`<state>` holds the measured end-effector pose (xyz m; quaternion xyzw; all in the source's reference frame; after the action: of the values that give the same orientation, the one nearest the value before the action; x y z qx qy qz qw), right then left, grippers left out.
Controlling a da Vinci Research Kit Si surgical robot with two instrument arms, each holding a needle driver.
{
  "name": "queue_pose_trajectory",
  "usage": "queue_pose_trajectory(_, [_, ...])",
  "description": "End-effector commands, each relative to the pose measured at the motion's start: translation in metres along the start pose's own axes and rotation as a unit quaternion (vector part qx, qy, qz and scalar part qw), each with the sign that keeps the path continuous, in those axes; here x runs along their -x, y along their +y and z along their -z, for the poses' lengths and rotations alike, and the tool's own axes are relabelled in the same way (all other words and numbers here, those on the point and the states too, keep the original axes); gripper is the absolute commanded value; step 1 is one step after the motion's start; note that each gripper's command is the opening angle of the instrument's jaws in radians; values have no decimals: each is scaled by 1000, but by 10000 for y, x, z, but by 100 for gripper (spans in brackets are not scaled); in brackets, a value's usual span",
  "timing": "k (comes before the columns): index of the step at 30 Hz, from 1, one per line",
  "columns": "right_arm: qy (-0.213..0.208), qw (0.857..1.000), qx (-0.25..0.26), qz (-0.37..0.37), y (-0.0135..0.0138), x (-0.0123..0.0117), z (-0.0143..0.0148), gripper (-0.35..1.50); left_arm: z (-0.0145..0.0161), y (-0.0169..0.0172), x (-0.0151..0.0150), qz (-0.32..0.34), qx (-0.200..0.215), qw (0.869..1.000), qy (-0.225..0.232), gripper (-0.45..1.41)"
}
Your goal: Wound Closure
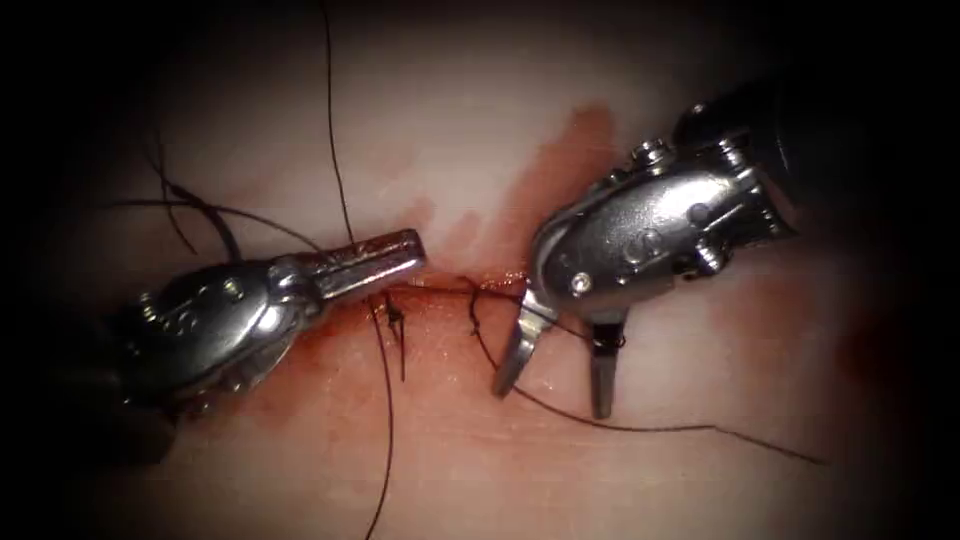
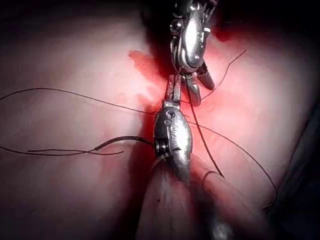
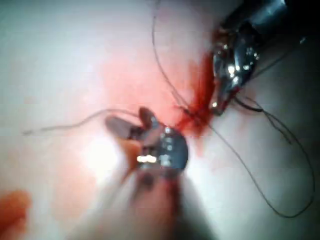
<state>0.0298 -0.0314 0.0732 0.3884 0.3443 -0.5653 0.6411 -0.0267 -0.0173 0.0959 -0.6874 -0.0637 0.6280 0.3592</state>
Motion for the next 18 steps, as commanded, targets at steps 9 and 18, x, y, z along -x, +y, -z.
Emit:
queue_pose_trajectory(9, [9,1000,3,18,16,-23,-22,49,2,-2,-1,5,-4,1000,3,-45])
queue_pose_trajectory(18, [43,999,1,22,14,-11,-14,-35,2,-2,0,5,-4,1000,4,-45])
